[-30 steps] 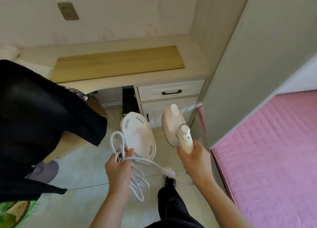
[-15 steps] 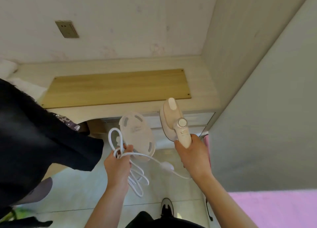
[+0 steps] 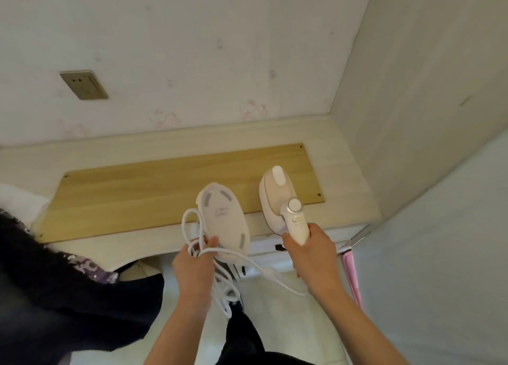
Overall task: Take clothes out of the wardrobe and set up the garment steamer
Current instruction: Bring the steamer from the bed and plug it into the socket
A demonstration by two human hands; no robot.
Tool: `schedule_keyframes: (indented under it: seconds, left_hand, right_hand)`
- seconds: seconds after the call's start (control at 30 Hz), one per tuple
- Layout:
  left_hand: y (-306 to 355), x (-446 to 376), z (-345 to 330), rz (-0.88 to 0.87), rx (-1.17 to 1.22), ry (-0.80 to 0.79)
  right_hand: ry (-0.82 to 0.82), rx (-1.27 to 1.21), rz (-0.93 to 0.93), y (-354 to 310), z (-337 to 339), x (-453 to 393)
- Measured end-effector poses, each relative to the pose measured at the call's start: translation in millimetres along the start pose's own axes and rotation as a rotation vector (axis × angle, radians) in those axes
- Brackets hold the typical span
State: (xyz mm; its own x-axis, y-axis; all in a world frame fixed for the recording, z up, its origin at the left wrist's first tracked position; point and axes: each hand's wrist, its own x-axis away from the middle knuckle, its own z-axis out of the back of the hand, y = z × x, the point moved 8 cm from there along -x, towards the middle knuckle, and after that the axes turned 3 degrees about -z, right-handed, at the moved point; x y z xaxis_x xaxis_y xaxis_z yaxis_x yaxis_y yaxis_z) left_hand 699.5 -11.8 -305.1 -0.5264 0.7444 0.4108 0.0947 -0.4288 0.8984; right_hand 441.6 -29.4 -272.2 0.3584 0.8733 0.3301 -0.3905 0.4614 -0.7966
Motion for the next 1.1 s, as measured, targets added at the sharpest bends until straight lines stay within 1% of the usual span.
schedule_keyframes:
  seconds: [0.2, 0.43, 0.57, 0.8, 1.1]
  left_hand:
    - [34, -77, -21, 0.007, -0.063, -0.044]
    - [39, -128, -58, 0.070, -0.107, -0.142]
    - [26, -139, -78, 0.151, -0.123, -0.180]
    - [13, -146, -111, 0.237, -0.142, -0.210]
    - [2, -149, -152, 0.297, -0.186, -0.231]
  right_hand:
    - [0.074, -0.015, -0.050, -35, -31, -43]
    - [0.125, -0.001, -0.086, -55, -48, -74]
    - [0.148, 0.010, -0.117, -54, -44, -87]
    - [0.151, 0.025, -0.145, -50, -32, -115]
    - [0.128, 0.031, -0.163, -40, -17, -142]
